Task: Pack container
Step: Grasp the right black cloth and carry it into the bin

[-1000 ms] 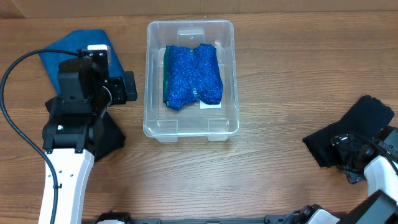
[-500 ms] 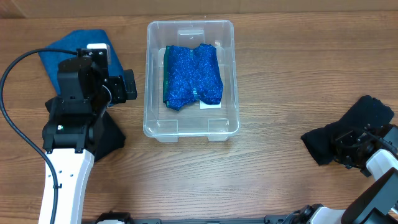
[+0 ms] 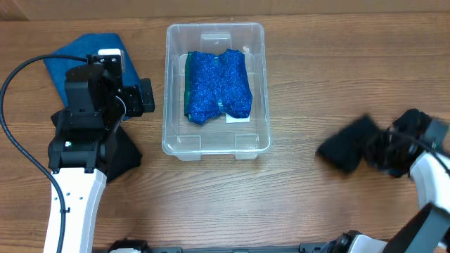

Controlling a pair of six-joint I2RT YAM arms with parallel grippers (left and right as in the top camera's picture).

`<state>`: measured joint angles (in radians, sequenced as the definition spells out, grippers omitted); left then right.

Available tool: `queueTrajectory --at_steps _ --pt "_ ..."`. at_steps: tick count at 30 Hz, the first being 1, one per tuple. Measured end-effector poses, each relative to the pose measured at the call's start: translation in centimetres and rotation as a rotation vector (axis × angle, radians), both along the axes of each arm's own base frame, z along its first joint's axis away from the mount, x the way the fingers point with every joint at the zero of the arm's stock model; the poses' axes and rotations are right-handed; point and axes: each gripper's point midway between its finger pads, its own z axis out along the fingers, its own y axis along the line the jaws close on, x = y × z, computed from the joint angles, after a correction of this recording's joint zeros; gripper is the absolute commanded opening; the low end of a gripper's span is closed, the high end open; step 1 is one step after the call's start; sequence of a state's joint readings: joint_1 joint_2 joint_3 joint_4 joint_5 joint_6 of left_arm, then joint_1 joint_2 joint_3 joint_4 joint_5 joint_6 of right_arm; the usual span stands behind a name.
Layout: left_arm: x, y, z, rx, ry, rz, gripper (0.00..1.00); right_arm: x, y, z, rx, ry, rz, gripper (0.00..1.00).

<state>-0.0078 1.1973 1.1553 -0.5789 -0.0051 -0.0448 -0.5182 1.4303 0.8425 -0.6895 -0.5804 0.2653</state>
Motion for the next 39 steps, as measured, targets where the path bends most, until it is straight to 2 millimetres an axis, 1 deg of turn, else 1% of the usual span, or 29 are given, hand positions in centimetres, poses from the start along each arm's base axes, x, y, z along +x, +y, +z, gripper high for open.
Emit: queueTrajectory --at_steps 2,3,5,6,7,9,11,12,14,16,19,20,21,22,24,27,33,36,37,38,39 --pt "0.0 0.0 0.0 0.000 0.000 0.000 1.00 2.7 0.9 4.6 -0.064 -0.111 0.075 0.04" --pt "0.0 0.0 0.0 0.000 0.001 0.000 1.00 4.2 1.9 7.4 -0.096 -0.166 0.122 0.04" --pt "0.0 0.0 0.0 0.000 0.000 0.000 1.00 6.9 4.9 12.8 -0.158 -0.302 0.228 0.04" --pt "0.0 0.0 0.0 0.000 0.000 0.000 1.00 7.6 6.3 14.7 -0.178 -0.348 0.269 0.04" --pt "0.0 0.0 0.0 0.000 0.000 0.000 1.00 8.3 8.5 17.0 -0.197 -0.414 0.329 0.04" --pt "0.0 0.0 0.0 0.000 0.000 0.000 1.00 8.9 12.5 20.2 -0.236 -0.505 0.428 0.04" --pt "0.0 0.0 0.0 0.000 0.000 0.000 1.00 8.9 16.8 22.4 -0.261 -0.585 0.538 0.04" --pt "0.0 0.0 0.0 0.000 0.000 0.000 1.00 8.8 18.8 23.1 -0.272 -0.617 0.593 0.04" --pt "0.0 0.0 0.0 0.000 0.000 0.000 1.00 8.9 22.4 23.6 -0.295 -0.661 0.703 0.04" --pt "0.0 0.0 0.0 0.000 0.001 0.000 1.00 9.2 25.5 22.5 -0.311 -0.659 0.808 0.04" --pt "0.0 0.0 0.0 0.000 0.001 0.000 1.00 10.0 29.1 19.2 -0.334 -0.601 0.947 0.04" --pt "0.0 0.0 0.0 0.000 0.001 0.000 1.00 10.6 31.0 17.2 -0.347 -0.570 1.019 0.04" --pt "0.0 0.0 0.0 0.000 0.001 0.000 1.00 11.0 31.7 16.5 -0.353 -0.569 1.042 0.04" --pt "0.0 0.0 0.0 0.000 0.001 0.000 1.00 11.7 32.9 15.6 -0.361 -0.573 1.065 0.04" --pt "0.0 0.0 0.0 0.000 0.001 0.000 1.00 13.4 34.9 14.6 -0.375 -0.614 1.070 0.04" --pt "0.0 0.0 -0.1 0.000 0.004 0.000 1.00 15.2 36.7 13.2 -0.353 -0.631 1.034 0.04" --pt "-0.1 0.0 -0.2 0.000 0.010 0.000 1.00 17.3 38.4 9.7 -0.235 -0.575 0.959 0.04" --pt "-0.1 0.0 -0.2 0.000 0.012 0.000 1.00 17.8 39.5 7.2 -0.176 -0.536 0.946 0.04" --pt "-0.2 0.0 -0.3 0.000 0.012 0.000 1.00 17.8 39.6 7.1 -0.167 -0.530 0.939 0.04" --pt "-0.2 0.0 -0.3 0.000 0.012 0.000 1.00 17.7 40.3 5.8 -0.145 -0.516 0.952 0.04" --pt "-0.2 0.0 -0.3 0.000 0.012 0.000 1.00 17.5 40.8 5.1 -0.131 -0.504 0.959 0.04"
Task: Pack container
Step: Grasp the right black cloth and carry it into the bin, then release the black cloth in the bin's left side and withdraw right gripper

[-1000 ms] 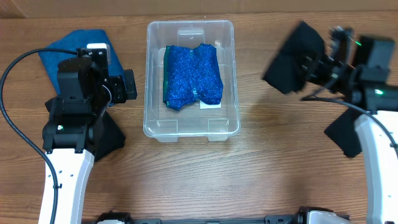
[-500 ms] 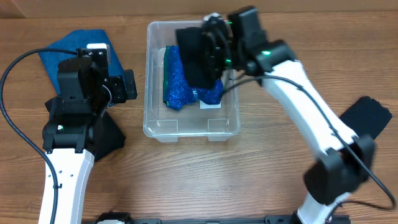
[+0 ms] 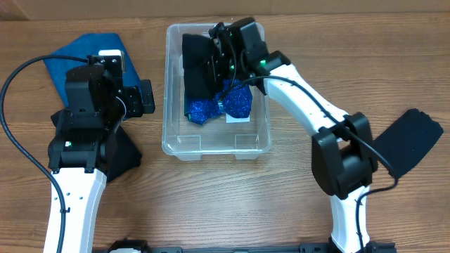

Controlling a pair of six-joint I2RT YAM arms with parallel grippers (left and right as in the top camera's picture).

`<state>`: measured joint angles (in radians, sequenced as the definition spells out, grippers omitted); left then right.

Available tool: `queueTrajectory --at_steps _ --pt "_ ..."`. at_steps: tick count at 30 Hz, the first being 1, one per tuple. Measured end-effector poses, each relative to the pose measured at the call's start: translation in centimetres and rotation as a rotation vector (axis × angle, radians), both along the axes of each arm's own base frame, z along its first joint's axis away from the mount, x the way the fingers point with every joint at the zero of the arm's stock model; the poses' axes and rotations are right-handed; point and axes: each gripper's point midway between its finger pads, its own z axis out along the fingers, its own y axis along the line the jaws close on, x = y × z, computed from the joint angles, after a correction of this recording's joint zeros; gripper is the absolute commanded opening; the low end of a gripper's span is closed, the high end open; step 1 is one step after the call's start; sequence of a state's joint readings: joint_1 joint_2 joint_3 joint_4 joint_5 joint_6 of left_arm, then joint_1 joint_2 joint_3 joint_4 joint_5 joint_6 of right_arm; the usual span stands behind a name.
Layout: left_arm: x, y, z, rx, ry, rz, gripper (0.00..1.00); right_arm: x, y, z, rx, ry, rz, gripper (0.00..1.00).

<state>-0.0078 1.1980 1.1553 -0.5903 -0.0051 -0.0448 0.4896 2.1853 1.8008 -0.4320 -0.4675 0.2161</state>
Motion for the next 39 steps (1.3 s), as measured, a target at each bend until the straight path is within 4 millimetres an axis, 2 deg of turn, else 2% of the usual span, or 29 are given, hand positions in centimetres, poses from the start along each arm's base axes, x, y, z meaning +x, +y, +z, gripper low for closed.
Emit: queueTrajectory --at_steps 6,7,8,9,10,13,16,19,22,25,27,31,32,34,35,36,37,38,39 --pt "-0.2 0.0 -0.3 0.000 0.014 0.000 1.00 -1.6 2.5 -2.2 0.026 0.057 0.063 0.04" --pt "-0.2 0.0 -0.3 0.000 0.016 0.000 1.00 -1.8 2.7 -2.5 0.027 0.064 0.072 0.10" --pt "-0.2 0.0 -0.3 0.000 0.016 0.000 1.00 -2.0 2.9 -2.6 0.030 0.069 0.078 0.39" --pt "-0.2 0.0 -0.3 0.000 0.016 0.000 1.00 -2.0 3.0 -2.8 0.031 0.071 0.082 0.85" --pt "-0.2 0.0 -0.3 0.000 0.017 0.000 1.00 -2.1 3.0 -3.0 0.034 0.080 0.081 1.00" --pt "-0.2 0.0 -0.3 0.000 0.017 0.000 1.00 -1.8 2.7 -3.0 0.032 0.080 0.071 1.00" --pt "-0.3 0.0 -0.4 0.000 0.018 0.000 1.00 -1.1 1.5 -3.4 0.001 0.089 0.029 1.00" --pt "-0.3 0.0 -0.4 0.000 0.019 0.000 1.00 -0.1 -0.6 -3.8 -0.033 0.119 -0.027 1.00" --pt "-0.3 0.0 -0.4 0.000 0.019 0.000 1.00 1.2 -3.6 -3.2 -0.075 0.138 -0.074 1.00" --pt "-0.3 0.0 -0.4 0.000 0.019 0.000 1.00 2.4 -6.2 -1.3 -0.146 0.112 -0.103 1.00" --pt "-0.3 0.0 -0.4 0.000 0.020 0.000 1.00 2.7 -7.1 0.8 -0.212 0.077 -0.117 1.00" --pt "-0.3 0.0 -0.4 0.000 0.020 0.000 1.00 3.4 -9.1 6.5 -0.297 -0.011 -0.208 1.00" --pt "-0.3 0.0 -0.4 0.000 0.019 0.000 1.00 3.5 -10.2 8.0 -0.309 -0.023 -0.257 1.00" --pt "-0.3 0.0 -0.4 0.000 0.020 0.000 1.00 3.6 -14.3 11.6 -0.311 -0.035 -0.394 1.00" --pt "-0.3 0.0 -0.4 0.000 0.019 0.000 1.00 3.5 -16.3 12.8 -0.308 -0.031 -0.448 1.00" --pt "-0.3 0.0 -0.4 0.000 0.020 0.000 1.00 3.2 -19.7 14.6 -0.305 -0.020 -0.535 1.00" --pt "-0.3 0.0 -0.4 0.000 0.020 0.000 1.00 2.8 -24.6 16.5 -0.302 -0.012 -0.653 1.00" --pt "-0.3 0.0 -0.4 0.000 0.019 0.000 1.00 2.1 -27.6 17.3 -0.304 0.009 -0.724 1.00" --pt "-0.3 0.0 -0.4 0.000 0.019 0.000 1.00 1.0 -31.7 18.0 -0.310 0.048 -0.820 1.00"
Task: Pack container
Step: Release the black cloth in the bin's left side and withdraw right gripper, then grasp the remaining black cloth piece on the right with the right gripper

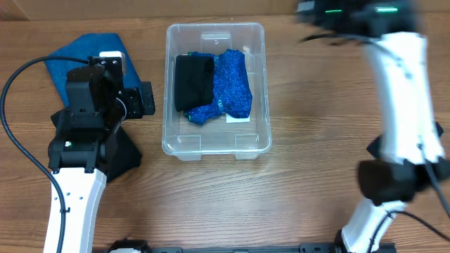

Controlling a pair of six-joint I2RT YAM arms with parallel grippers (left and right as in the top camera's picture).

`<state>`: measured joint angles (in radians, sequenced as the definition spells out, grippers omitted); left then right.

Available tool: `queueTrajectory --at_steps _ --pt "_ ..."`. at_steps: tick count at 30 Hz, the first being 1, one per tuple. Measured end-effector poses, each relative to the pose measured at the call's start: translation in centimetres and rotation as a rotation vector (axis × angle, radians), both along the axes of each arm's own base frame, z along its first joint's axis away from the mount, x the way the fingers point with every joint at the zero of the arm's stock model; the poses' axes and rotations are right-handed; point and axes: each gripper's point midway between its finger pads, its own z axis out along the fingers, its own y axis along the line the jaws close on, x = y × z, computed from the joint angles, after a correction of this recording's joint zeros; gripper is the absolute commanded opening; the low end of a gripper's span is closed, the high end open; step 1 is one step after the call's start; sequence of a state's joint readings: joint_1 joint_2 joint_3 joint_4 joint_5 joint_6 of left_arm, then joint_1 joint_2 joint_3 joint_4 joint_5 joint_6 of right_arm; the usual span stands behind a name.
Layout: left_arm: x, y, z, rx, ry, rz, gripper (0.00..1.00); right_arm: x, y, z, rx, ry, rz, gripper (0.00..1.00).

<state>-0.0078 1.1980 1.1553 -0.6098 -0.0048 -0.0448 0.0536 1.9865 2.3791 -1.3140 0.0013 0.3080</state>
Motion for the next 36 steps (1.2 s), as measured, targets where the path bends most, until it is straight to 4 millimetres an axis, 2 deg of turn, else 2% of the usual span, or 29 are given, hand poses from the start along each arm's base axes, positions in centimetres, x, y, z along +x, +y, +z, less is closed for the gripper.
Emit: queueTrajectory --at_steps 1,2,4,8,11,13,16,18,19,20,22,25,26,29,31,36 --pt "0.0 0.0 0.0 0.000 0.000 0.000 1.00 -1.1 -2.8 0.3 0.001 0.020 -0.071 1.00" --pt "0.0 0.0 0.0 0.000 0.000 0.000 1.00 -3.1 -7.6 0.3 0.007 0.069 -0.195 1.00" --pt "0.0 0.0 0.0 0.000 0.000 0.000 1.00 -7.3 -14.3 -1.0 0.030 0.188 -0.383 1.00" --pt "0.1 0.0 0.1 0.000 -0.005 0.000 1.00 -12.4 -20.6 -2.5 0.081 0.309 -0.561 1.00" --pt "0.1 0.0 0.1 0.000 -0.005 0.000 1.00 -15.2 -23.6 -2.3 0.115 0.310 -0.620 1.00" --pt "0.1 0.0 0.1 0.000 -0.006 0.000 1.00 -17.0 -24.2 -1.9 0.127 0.309 -0.645 1.00" --pt "0.1 0.0 0.1 0.000 -0.006 0.000 1.00 -22.2 -25.0 -1.6 0.142 0.311 -0.721 1.00" --pt "0.1 0.0 0.2 0.000 -0.008 0.000 1.00 -24.4 -25.7 -2.8 0.165 0.323 -0.757 1.00" --pt "0.1 0.0 0.2 0.000 -0.009 0.000 1.00 -25.7 -26.6 -5.5 0.213 0.374 -0.794 1.00" --pt "0.1 0.0 0.2 0.000 -0.009 0.000 1.00 -25.2 -27.5 -8.1 0.240 0.360 -0.780 1.00" --pt "0.1 0.0 0.2 0.000 -0.010 0.000 1.00 -24.8 -27.6 -14.3 0.316 0.394 -0.735 1.00" --pt "0.2 0.0 0.3 0.000 -0.011 0.000 1.00 -25.3 -26.4 -22.4 0.384 0.454 -0.694 1.00" --pt "0.2 0.0 0.3 0.000 -0.011 0.000 1.00 -25.4 -25.9 -24.1 0.392 0.455 -0.679 1.00" --pt "0.2 0.0 0.3 0.000 -0.011 0.000 1.00 -25.5 -25.2 -27.1 0.388 0.434 -0.644 1.00" --pt "0.1 0.0 0.3 0.000 -0.010 0.000 1.00 -25.2 -25.2 -28.2 0.377 0.404 -0.622 1.00" --pt "0.2 0.0 0.3 0.000 -0.011 0.000 1.00 -23.8 -25.9 -28.8 0.355 0.317 -0.587 1.00"
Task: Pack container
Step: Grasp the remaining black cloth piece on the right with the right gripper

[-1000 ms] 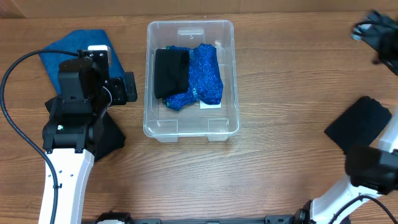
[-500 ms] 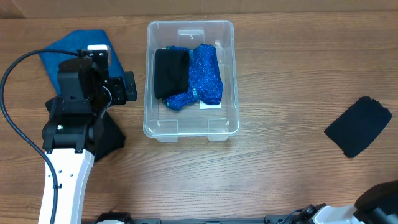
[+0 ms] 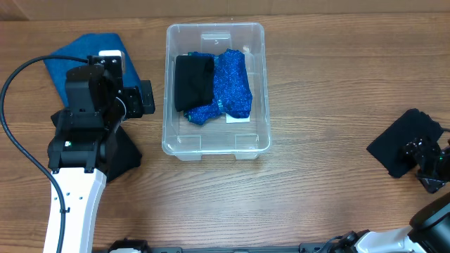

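The clear plastic container (image 3: 216, 145) stands at the table's middle. In it a folded black cloth (image 3: 193, 81) lies on the left, partly over a glittery blue cloth (image 3: 230, 86). Another black cloth (image 3: 399, 143) lies flat near the right edge. My right gripper (image 3: 424, 157) is at that cloth's right corner, dark against it, so its jaws cannot be read. Left of the container, my left gripper (image 3: 144, 97) hangs still, with its jaws not visible from above.
A blue cloth (image 3: 65, 60) lies at the back left, partly under the left arm. A further black cloth (image 3: 125, 156) sits beneath the left arm's base side. A black cable loops along the left edge.
My right arm was raised and blurred at the back right. It is now low at the right edge, its gripper on the loose black cloth. Container contents and left arm are unchanged.
First the container held only the blue cloth, and my right gripper carried a black cloth at the right. Then that gripper was over the container with the cloth. Then the cloth lay inside with the arm away. Now the gripper is at a second black cloth.
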Controlling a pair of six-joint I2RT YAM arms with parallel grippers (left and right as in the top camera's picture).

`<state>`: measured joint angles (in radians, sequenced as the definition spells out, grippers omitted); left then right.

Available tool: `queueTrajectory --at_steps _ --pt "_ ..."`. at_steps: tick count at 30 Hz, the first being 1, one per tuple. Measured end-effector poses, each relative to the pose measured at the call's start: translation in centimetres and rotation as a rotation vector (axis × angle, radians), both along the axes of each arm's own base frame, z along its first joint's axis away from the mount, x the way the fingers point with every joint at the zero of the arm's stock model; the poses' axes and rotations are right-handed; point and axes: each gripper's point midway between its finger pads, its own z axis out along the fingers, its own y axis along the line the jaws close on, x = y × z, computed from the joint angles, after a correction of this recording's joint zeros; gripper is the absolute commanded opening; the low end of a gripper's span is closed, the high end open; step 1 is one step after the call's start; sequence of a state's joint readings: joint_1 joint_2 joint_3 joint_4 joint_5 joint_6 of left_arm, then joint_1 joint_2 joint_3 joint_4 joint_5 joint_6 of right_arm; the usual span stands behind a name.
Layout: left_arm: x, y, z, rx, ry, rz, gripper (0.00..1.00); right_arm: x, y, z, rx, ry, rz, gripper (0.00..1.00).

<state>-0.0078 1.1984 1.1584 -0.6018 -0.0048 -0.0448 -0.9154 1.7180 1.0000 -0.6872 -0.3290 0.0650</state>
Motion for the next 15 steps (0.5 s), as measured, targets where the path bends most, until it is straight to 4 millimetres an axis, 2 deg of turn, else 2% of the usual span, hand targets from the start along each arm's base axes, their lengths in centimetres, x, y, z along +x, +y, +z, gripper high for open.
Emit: queueTrajectory --at_steps 6,10,13,15 --pt "0.0 0.0 0.0 0.000 0.000 0.000 1.00 1.2 -1.0 0.3 -0.046 -0.053 0.012 1.00" --pt "0.0 0.0 0.0 0.000 0.000 0.000 1.00 1.9 0.3 -1.3 -0.016 -0.040 0.065 0.99" --pt "0.0 0.0 0.0 0.000 0.000 0.000 1.00 3.4 1.2 -1.3 -0.036 -0.061 0.123 0.88" --pt "0.0 0.0 0.0 0.000 0.000 0.000 1.00 4.2 1.9 -1.4 -0.039 -0.066 0.154 0.76"
